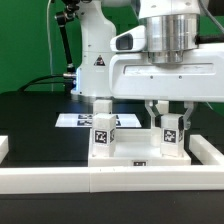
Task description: Assemble square table
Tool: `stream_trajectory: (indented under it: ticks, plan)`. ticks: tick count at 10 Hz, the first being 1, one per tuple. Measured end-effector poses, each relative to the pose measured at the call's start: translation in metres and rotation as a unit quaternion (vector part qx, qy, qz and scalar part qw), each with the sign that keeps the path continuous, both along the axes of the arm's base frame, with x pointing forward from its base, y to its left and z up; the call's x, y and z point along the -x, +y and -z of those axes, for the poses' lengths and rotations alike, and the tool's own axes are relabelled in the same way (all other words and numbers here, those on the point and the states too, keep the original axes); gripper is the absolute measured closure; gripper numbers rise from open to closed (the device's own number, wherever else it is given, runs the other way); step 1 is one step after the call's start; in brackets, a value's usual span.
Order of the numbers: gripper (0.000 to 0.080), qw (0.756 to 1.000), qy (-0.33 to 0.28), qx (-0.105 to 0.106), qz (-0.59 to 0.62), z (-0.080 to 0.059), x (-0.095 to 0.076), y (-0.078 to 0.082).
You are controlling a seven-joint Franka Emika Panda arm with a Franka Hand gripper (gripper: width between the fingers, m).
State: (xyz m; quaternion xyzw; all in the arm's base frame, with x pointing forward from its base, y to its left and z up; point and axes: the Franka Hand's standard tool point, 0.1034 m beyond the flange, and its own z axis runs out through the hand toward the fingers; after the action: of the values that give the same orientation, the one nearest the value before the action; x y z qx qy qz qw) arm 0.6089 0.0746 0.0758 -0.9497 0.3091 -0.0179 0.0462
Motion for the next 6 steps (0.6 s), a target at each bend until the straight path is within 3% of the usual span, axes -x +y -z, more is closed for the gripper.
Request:
stream_trajectory:
  ticks: [3,6]
  plan:
    - [0.051,0.987,0.014,-0.013,0.16,0.001,0.002,0.003]
    - [0.0509,0.948,0.017,-0.024,0.316,0.001,0.002,0.012]
